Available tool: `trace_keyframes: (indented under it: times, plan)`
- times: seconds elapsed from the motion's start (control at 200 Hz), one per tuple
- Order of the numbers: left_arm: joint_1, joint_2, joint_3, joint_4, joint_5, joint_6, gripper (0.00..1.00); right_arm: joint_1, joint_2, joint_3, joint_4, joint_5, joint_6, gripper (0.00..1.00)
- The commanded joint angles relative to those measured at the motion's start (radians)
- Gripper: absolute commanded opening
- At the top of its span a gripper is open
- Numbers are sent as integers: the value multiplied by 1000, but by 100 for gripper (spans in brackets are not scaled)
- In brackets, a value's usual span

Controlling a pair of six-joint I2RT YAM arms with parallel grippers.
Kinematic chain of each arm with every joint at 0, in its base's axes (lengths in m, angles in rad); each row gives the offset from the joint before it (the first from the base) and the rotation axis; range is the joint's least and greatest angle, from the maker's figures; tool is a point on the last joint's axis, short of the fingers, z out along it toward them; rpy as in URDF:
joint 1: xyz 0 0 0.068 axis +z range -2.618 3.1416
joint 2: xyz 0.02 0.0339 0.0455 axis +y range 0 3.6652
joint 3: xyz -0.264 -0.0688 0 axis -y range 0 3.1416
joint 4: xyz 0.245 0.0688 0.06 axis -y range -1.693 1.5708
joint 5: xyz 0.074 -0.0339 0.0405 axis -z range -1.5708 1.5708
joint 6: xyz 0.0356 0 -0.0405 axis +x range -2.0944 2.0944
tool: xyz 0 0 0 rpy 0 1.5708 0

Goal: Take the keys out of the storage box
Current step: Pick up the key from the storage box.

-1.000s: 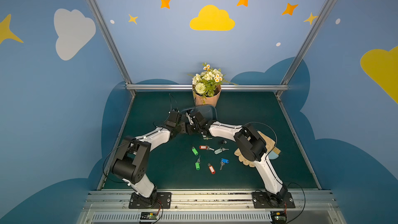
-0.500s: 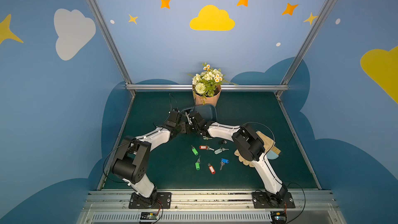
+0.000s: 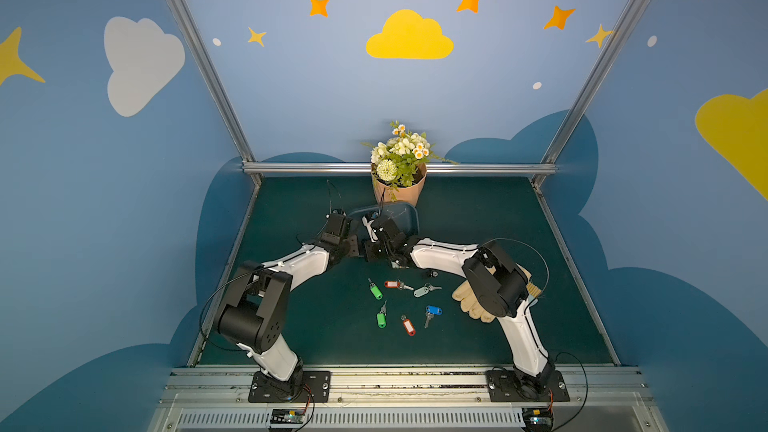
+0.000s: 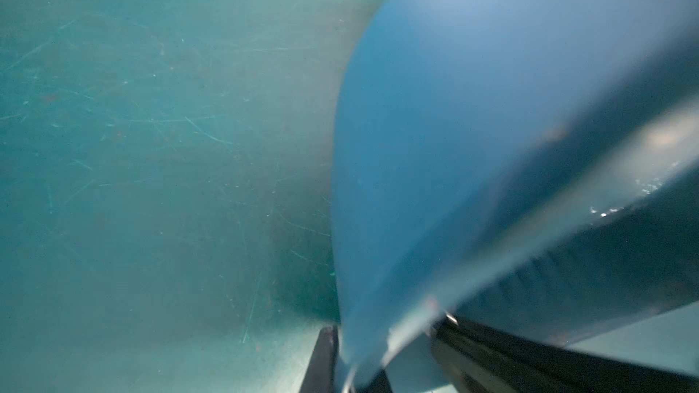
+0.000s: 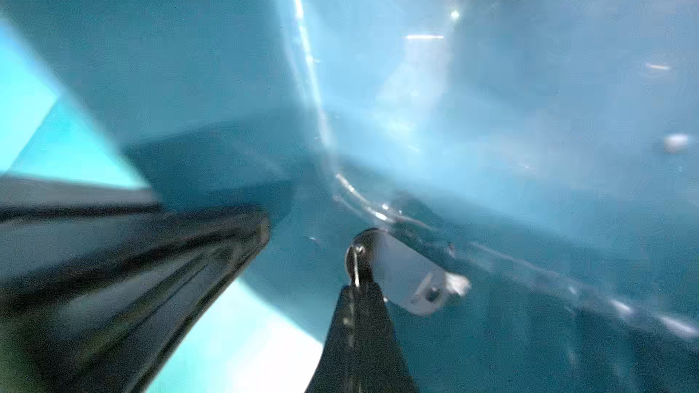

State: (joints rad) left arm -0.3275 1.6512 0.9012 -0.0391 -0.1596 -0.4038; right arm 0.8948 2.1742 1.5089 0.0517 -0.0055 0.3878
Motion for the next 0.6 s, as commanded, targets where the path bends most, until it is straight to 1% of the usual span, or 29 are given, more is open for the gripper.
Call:
trace_keyframes:
  times: [0.0, 0.13, 0.285, 0.476, 0.596]
  plan:
    - [-2, 29, 10, -64, 1, 5, 3, 3, -66, -36, 23, -1, -21, 0]
    - [-3, 35, 20, -83, -10, 2, 3, 3, -122, -82, 24, -27, -30, 0]
    - [0, 43, 48, -120, -10, -2, 3, 7, -238, -151, 3, -91, -50, 0]
    - [8, 32, 132, -260, 23, 5, 3, 37, -373, -269, -47, -185, -67, 0]
    - [19, 22, 196, -370, 58, 18, 3, 75, -404, -347, -44, -176, -68, 0]
